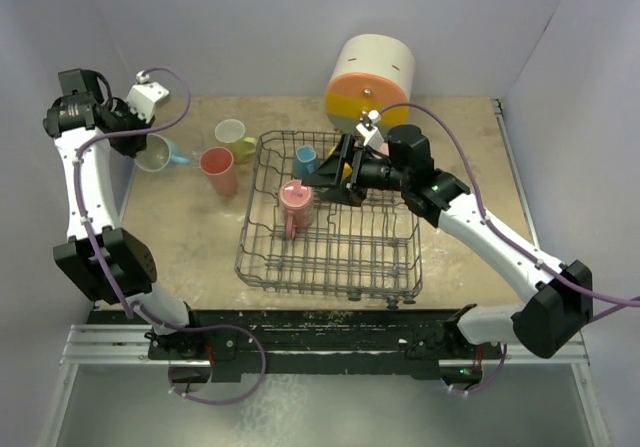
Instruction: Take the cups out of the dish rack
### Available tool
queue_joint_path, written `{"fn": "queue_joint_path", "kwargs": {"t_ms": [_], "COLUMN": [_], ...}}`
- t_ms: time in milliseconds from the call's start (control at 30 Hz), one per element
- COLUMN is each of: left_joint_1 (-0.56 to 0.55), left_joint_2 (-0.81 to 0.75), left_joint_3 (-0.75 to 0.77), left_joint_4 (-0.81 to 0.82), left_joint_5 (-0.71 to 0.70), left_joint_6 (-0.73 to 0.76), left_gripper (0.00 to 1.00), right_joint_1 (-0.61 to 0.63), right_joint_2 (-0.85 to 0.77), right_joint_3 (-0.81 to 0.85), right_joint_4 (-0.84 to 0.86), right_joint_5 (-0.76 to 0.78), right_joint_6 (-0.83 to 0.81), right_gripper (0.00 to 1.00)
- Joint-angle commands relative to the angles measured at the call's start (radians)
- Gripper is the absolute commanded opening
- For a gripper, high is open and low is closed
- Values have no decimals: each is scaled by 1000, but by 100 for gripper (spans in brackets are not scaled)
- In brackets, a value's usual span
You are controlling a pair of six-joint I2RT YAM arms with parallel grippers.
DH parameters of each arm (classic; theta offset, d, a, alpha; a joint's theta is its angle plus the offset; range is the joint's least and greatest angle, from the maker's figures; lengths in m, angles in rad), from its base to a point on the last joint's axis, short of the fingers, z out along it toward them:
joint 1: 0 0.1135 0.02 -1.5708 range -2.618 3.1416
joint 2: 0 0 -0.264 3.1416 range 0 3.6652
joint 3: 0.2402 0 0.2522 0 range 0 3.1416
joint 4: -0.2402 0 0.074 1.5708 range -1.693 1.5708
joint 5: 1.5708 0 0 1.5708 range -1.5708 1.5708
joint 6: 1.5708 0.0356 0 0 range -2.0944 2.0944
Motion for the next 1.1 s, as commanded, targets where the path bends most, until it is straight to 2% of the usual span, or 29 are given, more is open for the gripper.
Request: {"fn": "queue_joint_path", "kwargs": {"t_ms": [0, 200, 300, 500, 800, 833, 933, 1067], "left_joint_1": [9, 15, 15, 13, 1, -3, -14, -14], "left_joint_2": [21, 92, 189, 343, 460, 462, 459, 432], "left_joint_3": [-23, -140, -120, -42, 46, 51, 60, 58], "left_joint_4": [-39, 111, 145, 193, 187, 187, 180, 171], "left_joint_5": [-128, -191, -215, -214, -201, -202, -193, -159], "left_joint_6": [102, 47, -5, -98, -143, -145, -146, -150], "left_gripper": [0, 0, 0, 0, 0, 3, 26, 41], "right_joint_1": [5, 5, 6, 9, 27, 35, 66, 151], "right_joint_2": [-7, 0, 12, 15, 12, 18, 48, 117], "right_joint_3": [60, 70, 94, 75, 81, 89, 117, 186], "right_joint_4": [-192, -287, -330, -370, -410, -417, -437, -499], "right_joint_5": [86, 167, 267, 325, 413, 431, 488, 643], "right_joint_6": [-169, -247, -299, -302, -307, -307, -314, -333], "right_gripper": [90, 90, 90, 89, 89, 90, 91, 92]}}
